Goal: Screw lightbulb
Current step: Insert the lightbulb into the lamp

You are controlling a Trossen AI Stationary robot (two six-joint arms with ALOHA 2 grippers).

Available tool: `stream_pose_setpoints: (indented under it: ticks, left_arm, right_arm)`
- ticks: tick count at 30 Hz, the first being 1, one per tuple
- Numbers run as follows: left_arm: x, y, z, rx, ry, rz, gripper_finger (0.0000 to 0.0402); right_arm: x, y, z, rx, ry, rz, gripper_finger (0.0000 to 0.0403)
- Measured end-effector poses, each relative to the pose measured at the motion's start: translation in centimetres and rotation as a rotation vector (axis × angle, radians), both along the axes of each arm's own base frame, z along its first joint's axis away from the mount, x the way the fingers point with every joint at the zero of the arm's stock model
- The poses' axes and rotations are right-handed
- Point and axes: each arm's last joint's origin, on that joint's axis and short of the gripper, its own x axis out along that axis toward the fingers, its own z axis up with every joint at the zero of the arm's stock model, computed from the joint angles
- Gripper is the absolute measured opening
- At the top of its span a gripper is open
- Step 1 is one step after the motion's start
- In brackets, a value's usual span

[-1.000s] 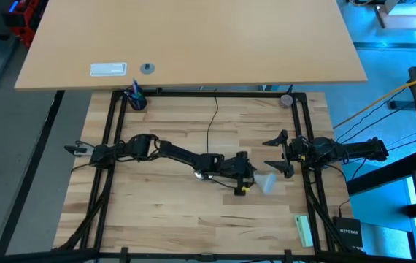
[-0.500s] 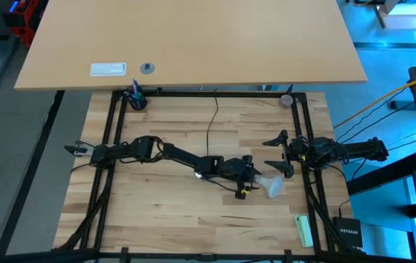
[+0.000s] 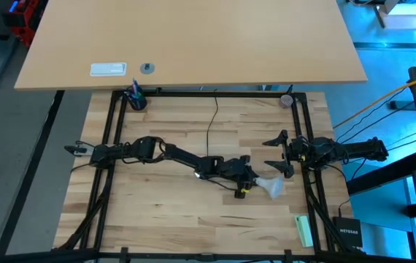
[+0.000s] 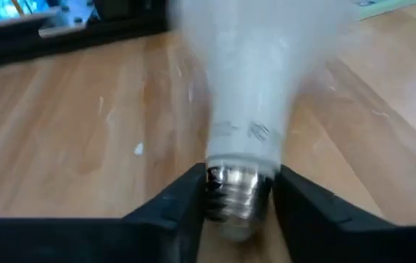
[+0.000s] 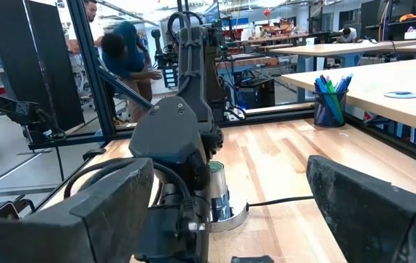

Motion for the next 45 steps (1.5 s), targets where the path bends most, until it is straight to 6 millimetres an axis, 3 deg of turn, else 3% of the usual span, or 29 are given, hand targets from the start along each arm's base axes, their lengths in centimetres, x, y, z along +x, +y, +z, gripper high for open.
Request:
stream_pose_setpoints:
  ticks: [3,10,18,24,29,37,42,45]
  left_arm:
    - [0.0,-0.1,0.0,0.013,-0.002,-0.005,0.0092]
    - [-0.2,-1.3,1.4,-0.013,-0.012,-0.017,0.009]
    - [-2.6,-3.5,7.6,-0.057,0.172,-0.023,0.0092]
    - [-6.1,-5.2,12.4,0.018,0.332,0.025,0.0092]
    - [-9.2,-6.4,14.6,0.058,0.401,0.011,0.0092]
    - [-14.8,-5.9,16.7,-0.004,0.245,0.08,0.0092]
    - [-18.7,-5.1,18.5,-0.111,-0.04,0.116,0.0092]
    - [-20.7,-4.4,18.4,-0.152,-0.165,0.125,0.0092]
  right_arm:
    - [0.0,0.0,0.0,0.0,0.0,0.0,0.0363]
    - [0.0,0.0,0.0,0.0,0.0,0.0,0.0363]
    - [0.0,0.0,0.0,0.0,0.0,0.0,0.0363]
    - [0.0,0.0,0.0,0.0,0.0,0.0,0.0363]
    - [0.0,0.0,0.0,0.0,0.0,0.0,0.0363]
    - [0.0,0.0,0.0,0.0,0.0,0.0,0.0363]
    - [0.0,0.0,0.0,0.0,-0.002,0.0,0.0363]
    - [0.0,0.0,0.3,0.003,-0.019,0.0,0.0363]
